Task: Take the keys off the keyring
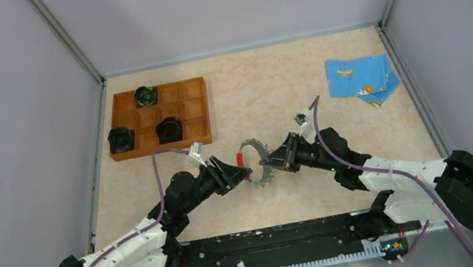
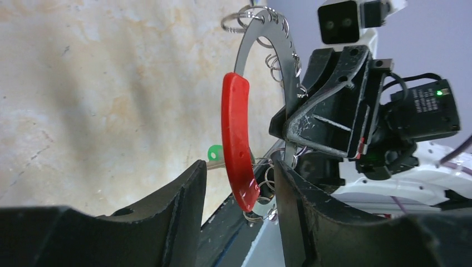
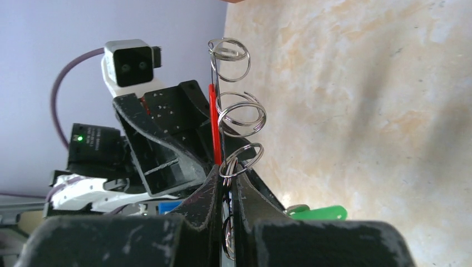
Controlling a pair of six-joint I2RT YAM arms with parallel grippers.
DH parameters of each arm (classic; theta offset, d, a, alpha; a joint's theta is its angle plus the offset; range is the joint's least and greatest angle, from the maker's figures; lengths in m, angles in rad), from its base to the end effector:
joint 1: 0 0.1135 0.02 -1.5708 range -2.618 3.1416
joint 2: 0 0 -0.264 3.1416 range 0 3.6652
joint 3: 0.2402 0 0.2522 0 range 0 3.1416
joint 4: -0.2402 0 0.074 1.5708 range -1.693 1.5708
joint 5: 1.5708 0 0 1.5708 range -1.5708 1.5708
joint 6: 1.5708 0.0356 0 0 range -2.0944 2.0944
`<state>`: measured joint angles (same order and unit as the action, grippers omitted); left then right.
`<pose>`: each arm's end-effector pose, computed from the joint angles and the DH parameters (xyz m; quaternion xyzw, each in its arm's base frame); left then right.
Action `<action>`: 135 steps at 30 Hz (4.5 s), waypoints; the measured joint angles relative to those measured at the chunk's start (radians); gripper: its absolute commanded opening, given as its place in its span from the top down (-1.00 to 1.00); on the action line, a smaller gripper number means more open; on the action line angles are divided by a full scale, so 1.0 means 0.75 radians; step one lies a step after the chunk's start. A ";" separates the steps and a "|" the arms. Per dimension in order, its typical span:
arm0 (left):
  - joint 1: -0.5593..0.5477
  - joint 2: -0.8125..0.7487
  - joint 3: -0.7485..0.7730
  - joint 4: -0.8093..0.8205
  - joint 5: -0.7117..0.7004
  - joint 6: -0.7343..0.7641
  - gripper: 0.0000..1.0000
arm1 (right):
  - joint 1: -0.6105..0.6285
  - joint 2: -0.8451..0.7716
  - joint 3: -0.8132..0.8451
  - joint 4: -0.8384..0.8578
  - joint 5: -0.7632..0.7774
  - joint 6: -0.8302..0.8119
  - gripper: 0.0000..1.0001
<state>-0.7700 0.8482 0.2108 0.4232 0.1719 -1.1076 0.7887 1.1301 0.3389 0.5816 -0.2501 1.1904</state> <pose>0.1283 -0.1328 0.1908 -0.0772 0.7738 -0.5439 0.3154 0.1547 0.1682 0.1977 0.0769 0.7713 0.5750 0.2618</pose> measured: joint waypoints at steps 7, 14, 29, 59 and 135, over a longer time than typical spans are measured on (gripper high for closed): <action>0.005 -0.030 -0.037 0.182 0.035 -0.121 0.08 | 0.000 -0.090 -0.007 -0.001 -0.047 0.032 1.00; 0.005 0.018 -0.037 0.309 0.101 -0.179 0.65 | 0.000 -0.137 -0.007 -0.016 -0.084 0.037 0.92; 0.101 -0.046 0.189 -0.050 0.330 -0.219 1.00 | -0.002 -0.568 0.103 -0.540 0.113 -0.430 -0.98; 0.348 0.105 0.499 -0.132 0.949 -0.385 1.00 | 0.287 -1.108 -0.355 -0.098 0.091 -1.223 -0.79; 0.370 0.110 0.513 -0.130 0.930 -0.414 1.00 | 0.630 -0.357 -0.230 0.480 0.533 -1.651 0.80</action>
<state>-0.4927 0.9306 0.5957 0.3260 0.8696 -1.4178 1.2613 0.8623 0.1665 0.9417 0.1493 -0.0475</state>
